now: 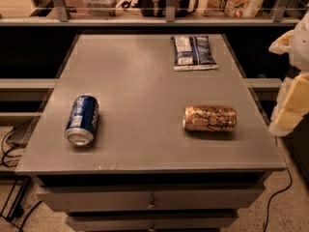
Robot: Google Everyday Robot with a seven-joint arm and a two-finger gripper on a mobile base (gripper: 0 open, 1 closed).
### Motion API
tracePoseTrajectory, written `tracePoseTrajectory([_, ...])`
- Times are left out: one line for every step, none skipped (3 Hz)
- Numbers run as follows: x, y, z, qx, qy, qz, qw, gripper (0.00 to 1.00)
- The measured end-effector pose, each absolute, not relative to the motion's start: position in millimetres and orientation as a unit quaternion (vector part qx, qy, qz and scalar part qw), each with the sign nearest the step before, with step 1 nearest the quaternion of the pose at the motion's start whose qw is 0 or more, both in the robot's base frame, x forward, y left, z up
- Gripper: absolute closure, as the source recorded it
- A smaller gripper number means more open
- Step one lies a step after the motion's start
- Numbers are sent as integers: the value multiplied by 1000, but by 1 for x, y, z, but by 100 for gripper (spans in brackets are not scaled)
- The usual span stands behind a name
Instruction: Place orange can upright
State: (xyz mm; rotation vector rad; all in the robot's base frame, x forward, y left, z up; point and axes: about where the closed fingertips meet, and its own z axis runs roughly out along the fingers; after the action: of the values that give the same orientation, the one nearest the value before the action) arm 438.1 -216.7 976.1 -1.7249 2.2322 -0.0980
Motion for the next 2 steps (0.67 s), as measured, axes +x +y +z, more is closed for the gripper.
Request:
tracePoseTrajectory([438,-217,976,-603,781,-34,159,0])
tracePoseTrajectory([440,-208,971,-613,774,-35,155,0])
